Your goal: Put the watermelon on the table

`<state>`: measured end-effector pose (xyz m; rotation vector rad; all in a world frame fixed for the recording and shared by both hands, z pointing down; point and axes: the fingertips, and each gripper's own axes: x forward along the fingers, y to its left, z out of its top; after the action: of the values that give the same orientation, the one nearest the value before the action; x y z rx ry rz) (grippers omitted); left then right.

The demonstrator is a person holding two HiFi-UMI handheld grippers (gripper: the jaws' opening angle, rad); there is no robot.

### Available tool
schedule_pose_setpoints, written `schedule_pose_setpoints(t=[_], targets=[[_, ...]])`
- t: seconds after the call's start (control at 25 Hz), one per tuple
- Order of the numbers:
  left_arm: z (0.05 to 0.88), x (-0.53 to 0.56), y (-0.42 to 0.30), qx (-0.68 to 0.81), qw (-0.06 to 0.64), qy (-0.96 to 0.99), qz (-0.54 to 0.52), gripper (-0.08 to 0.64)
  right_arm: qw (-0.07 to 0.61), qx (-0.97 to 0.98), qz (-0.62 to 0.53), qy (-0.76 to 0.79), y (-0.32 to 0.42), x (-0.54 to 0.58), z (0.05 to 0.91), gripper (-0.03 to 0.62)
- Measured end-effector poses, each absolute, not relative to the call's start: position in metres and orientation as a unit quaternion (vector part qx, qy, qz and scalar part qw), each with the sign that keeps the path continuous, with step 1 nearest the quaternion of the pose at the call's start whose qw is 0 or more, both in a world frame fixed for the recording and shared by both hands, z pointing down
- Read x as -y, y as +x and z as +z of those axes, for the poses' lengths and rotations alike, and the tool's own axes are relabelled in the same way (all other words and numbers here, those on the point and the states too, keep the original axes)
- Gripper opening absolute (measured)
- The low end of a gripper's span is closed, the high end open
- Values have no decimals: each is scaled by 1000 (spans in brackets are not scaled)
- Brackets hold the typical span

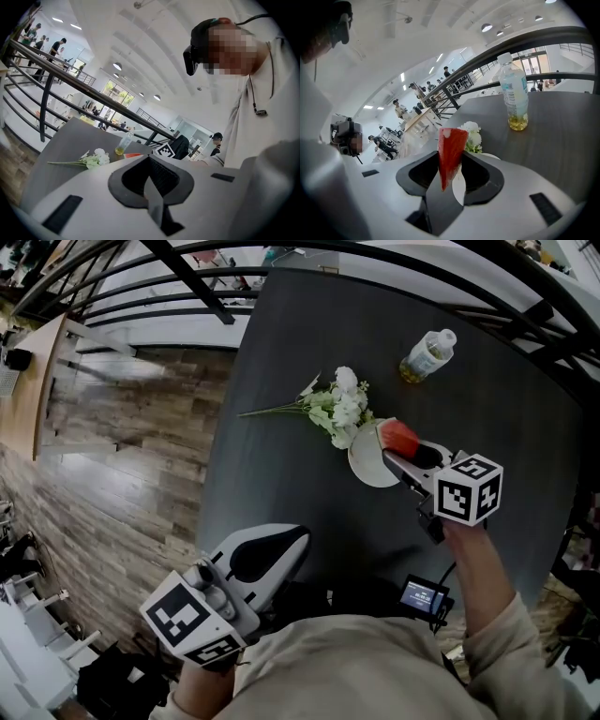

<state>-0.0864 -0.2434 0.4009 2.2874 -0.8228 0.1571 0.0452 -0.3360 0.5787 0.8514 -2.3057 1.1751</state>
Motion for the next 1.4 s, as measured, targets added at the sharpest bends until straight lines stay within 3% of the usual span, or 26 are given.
schedule_pose_setpoints(t=[1.4], targets=[[415, 239, -91, 321, 359, 873, 73, 3, 308, 791, 429, 309, 50, 316, 683, 169]])
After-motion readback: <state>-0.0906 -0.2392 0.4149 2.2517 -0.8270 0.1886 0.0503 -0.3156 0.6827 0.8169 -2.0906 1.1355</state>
